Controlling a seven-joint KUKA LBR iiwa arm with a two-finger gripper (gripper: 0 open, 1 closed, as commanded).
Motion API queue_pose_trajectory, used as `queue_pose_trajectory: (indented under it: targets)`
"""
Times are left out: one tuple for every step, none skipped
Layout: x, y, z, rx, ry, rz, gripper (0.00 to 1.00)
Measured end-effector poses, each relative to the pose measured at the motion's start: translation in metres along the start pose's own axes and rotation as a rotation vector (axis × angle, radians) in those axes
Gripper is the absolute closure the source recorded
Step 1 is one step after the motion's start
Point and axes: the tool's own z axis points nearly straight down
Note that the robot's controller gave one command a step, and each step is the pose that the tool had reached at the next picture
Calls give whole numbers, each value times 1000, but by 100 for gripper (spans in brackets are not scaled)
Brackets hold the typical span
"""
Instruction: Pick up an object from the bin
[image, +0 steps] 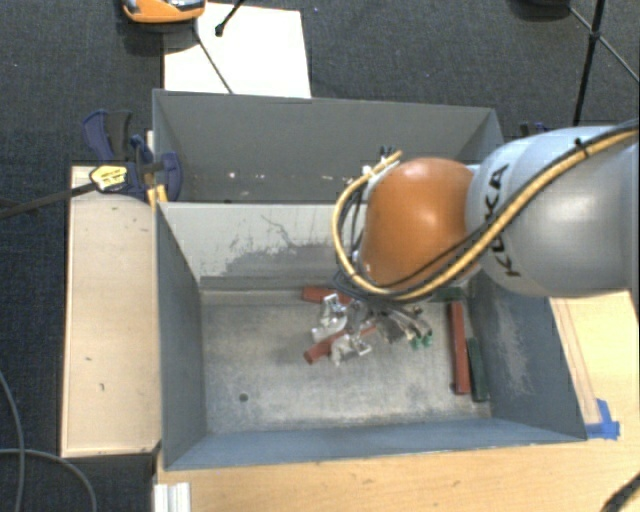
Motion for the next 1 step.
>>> queue_pose_trajectory:
  targets:
    - [6,2,-82,1,-1,2,100]
